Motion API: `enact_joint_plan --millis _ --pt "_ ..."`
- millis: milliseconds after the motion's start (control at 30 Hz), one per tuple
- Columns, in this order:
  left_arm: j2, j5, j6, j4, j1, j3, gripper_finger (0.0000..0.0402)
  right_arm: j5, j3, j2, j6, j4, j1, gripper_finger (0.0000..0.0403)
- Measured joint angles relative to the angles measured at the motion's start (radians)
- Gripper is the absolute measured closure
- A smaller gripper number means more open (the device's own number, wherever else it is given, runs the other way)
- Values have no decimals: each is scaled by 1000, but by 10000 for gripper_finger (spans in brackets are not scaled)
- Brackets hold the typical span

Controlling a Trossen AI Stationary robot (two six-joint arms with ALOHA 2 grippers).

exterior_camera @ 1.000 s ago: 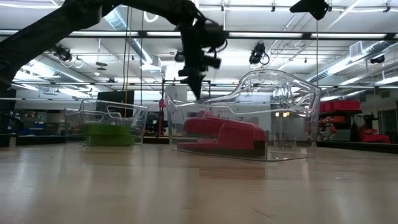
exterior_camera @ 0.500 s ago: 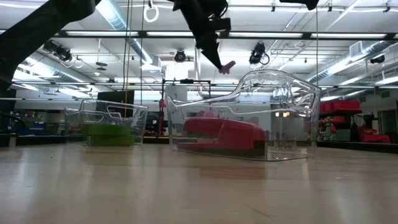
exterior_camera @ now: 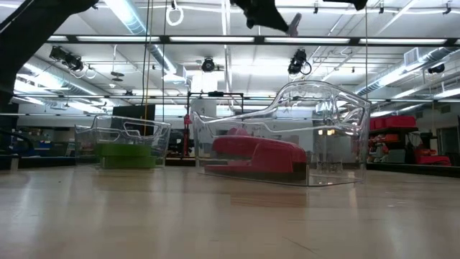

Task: Pick and place Stapler, Stapler remover, tape
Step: Put the purple staple remover into the bottom transparent bin

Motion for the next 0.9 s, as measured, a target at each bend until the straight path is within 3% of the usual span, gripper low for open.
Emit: enact_joint_plan --millis 533,900 --pt "-49 390 -356 297 -6 0 396 146 0 -38 -45 102 0 135" --pt "-49 474 -411 305 -10 0 395 144 0 -38 -56 143 0 135"
